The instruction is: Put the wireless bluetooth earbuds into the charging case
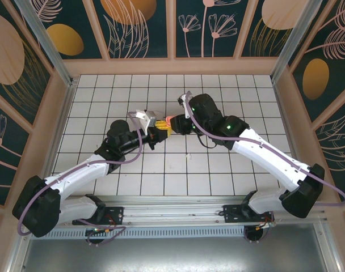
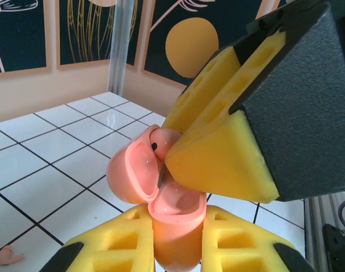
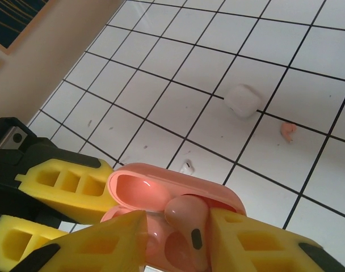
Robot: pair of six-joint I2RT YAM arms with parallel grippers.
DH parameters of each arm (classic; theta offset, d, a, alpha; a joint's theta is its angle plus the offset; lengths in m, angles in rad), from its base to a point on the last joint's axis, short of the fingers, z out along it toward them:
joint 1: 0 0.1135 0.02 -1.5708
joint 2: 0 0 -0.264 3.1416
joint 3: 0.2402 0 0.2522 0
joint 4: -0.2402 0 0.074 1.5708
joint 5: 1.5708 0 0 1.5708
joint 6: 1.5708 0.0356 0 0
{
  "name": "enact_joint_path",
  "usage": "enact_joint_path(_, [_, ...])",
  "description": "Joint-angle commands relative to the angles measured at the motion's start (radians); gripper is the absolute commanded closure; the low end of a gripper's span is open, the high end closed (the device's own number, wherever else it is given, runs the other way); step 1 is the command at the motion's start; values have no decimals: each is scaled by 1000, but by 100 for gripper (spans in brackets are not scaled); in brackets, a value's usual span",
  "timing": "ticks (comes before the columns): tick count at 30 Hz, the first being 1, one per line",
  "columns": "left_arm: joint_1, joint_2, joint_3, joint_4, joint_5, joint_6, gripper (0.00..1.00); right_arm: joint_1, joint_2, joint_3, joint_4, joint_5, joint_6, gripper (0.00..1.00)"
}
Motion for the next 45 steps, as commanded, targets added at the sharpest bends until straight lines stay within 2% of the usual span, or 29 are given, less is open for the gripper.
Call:
enact_joint_path(1, [-5, -27, 1, 112, 7, -2, 100, 4, -31, 26, -18, -60, 23, 67])
enact_joint_path(7, [-5, -26, 5, 112, 10, -6, 100, 4, -47, 32, -8, -67, 25, 66])
enact_joint_path(21, [-5, -39, 3, 105, 26, -14, 100, -21, -44, 68, -51, 23, 50, 61])
enact_joint_path(45, [-5, -42, -12, 105, 47, -15, 100, -47, -65, 107, -59, -34, 64, 55])
